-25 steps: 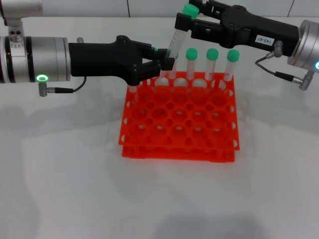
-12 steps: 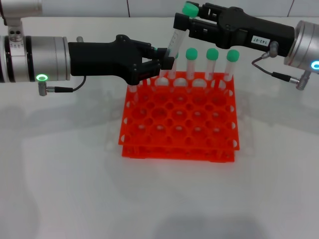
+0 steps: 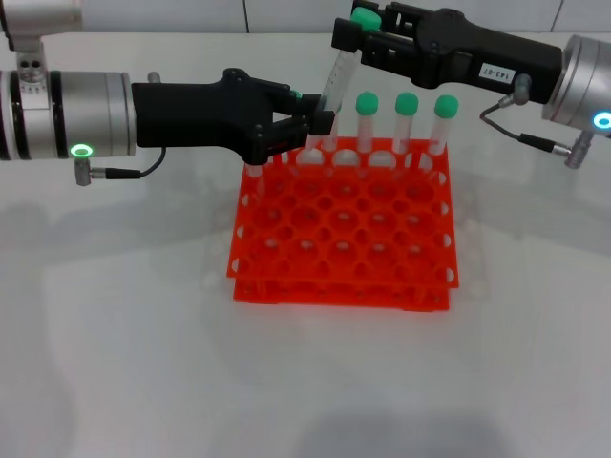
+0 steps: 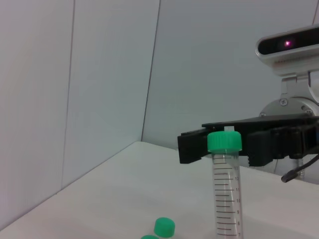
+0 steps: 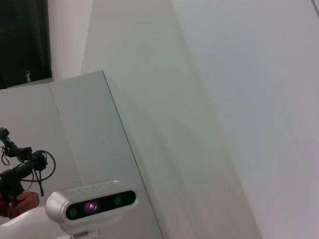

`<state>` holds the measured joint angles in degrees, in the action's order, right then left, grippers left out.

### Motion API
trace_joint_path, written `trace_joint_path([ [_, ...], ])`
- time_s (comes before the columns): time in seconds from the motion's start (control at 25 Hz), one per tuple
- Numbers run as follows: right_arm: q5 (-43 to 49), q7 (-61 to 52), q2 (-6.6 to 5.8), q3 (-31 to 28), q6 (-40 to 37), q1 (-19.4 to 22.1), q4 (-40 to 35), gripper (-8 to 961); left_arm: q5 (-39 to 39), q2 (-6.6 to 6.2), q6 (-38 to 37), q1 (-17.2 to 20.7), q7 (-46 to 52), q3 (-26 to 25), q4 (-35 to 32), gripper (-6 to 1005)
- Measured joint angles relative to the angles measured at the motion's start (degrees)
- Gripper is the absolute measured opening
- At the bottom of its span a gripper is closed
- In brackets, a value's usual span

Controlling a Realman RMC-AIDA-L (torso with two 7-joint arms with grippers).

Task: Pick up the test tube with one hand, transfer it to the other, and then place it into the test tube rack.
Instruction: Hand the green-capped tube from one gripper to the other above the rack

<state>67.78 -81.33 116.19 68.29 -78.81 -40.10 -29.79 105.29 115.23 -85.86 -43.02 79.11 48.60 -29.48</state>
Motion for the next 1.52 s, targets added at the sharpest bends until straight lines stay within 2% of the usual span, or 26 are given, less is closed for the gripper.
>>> trace_joint_path([
  [1.28, -0.55, -1.17, -0.28, 0.69, 0.81, -0.16, 0.27, 259, 0.07, 0.62, 0.01, 0.13, -0.25, -0.09, -0.28, 312],
  [1.52, -0.31, -1.30, -0.43, 0.72, 0.87, -0.15, 0.27, 259, 0.07, 0.86, 0.01, 0.33, -0.83, -0.12, -0.36, 314],
])
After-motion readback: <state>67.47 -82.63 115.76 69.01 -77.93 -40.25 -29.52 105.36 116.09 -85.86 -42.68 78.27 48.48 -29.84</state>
